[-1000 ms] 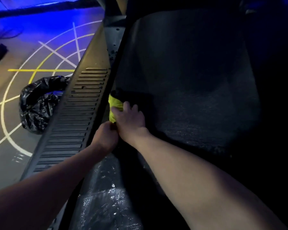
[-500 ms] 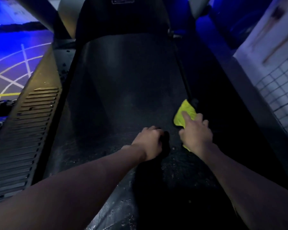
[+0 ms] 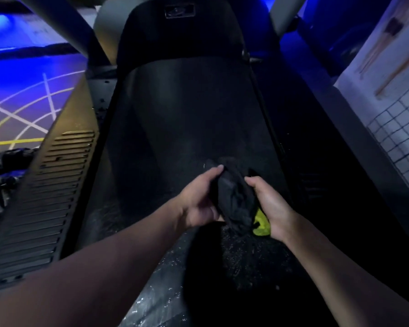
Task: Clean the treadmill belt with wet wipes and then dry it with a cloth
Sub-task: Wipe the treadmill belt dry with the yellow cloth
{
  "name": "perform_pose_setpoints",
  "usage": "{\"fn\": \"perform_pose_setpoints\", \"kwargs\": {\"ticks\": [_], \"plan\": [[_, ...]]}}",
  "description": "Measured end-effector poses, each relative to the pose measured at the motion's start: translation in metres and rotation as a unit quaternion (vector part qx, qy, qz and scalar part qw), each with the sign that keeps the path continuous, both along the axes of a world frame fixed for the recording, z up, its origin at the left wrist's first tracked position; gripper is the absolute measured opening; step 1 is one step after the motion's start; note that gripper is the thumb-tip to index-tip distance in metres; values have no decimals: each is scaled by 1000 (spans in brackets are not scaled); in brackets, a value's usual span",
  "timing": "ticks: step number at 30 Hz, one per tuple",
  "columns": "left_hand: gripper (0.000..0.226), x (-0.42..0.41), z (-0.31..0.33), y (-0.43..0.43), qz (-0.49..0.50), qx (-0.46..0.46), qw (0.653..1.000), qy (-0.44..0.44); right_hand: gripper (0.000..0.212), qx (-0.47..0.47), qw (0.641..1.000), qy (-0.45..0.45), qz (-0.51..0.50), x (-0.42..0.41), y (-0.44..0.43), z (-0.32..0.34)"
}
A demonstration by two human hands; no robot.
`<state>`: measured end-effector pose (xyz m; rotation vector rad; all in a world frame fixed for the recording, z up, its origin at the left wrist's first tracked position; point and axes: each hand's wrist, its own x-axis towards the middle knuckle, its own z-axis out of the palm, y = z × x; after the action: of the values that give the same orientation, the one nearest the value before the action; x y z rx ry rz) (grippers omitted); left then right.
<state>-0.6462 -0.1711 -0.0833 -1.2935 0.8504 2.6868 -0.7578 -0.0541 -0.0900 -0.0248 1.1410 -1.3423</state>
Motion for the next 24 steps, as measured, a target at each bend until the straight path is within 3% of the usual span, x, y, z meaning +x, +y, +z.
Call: {"fn": "perform_pose_setpoints", "kwargs": {"ticks": [3, 6, 7, 10, 13, 15, 17, 19, 22, 24], "plan": [[41, 11, -4, -5, 61, -26, 998, -6, 52, -2, 995, 103, 7, 1, -9, -2], [37, 19, -6, -13, 115, -132, 984, -25, 97, -33, 991, 122, 35, -3, -14, 3], [35, 19, -2, -15, 114, -165, 979, -27, 93, -35, 986, 158, 45, -1, -16, 6], [27, 16, 9, -21, 129, -231, 964, -13, 50, -38, 973, 229, 1, 1, -23, 14], [21, 17, 18, -30, 151, -264, 953, 12, 27, -100, 980, 160, -63, -2, -25, 30], [25, 18, 22, -31, 171, -241, 954, 39, 39, -111, 986, 81, -91, -7, -25, 33], [29, 21, 23, -34, 180, -225, 957, 48, 72, -108, 990, 76, -56, -11, -28, 26], [32, 24, 25, -35, 148, -223, 962, 46, 82, -88, 987, 133, 12, -8, -30, 19], [24, 27, 30, -33, 82, -246, 966, 3, 25, -47, 962, 270, 0, -4, -36, 16], [14, 30, 25, -40, 114, -278, 952, -57, 18, -3, 923, 380, -65, -14, -43, 15]]}}
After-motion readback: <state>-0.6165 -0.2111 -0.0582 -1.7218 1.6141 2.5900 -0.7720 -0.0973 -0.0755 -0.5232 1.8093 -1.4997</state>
